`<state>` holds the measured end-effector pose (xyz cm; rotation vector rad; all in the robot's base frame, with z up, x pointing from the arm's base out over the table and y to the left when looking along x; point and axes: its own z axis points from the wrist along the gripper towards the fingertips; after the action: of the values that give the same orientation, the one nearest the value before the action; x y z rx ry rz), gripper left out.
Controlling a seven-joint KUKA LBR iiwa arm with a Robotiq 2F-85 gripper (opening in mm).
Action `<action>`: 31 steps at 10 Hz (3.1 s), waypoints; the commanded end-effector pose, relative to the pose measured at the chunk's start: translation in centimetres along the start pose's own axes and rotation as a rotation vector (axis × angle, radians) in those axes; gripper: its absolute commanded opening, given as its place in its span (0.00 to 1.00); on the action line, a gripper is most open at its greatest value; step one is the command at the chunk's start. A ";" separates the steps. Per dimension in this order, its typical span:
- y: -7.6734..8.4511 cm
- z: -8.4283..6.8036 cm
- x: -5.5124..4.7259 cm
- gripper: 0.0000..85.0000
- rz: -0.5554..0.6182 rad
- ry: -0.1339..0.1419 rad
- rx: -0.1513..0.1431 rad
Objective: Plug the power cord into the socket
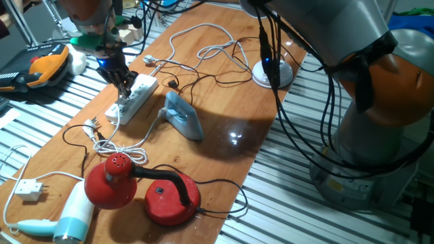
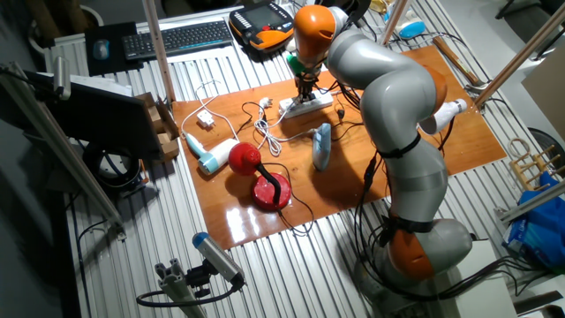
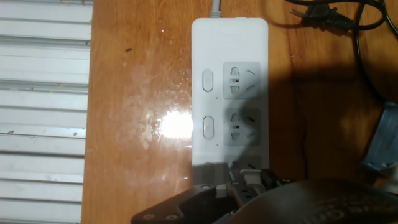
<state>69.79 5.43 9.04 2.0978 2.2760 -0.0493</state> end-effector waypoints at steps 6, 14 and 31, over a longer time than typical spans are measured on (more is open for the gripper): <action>0.4 1.0 -0.1 0.00 0.006 0.008 0.006; 0.8 1.3 -0.3 0.00 -0.004 0.002 -0.002; 0.8 2.5 -0.3 0.00 0.004 0.001 -0.013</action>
<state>70.58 5.05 6.55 2.0968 2.2667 -0.0326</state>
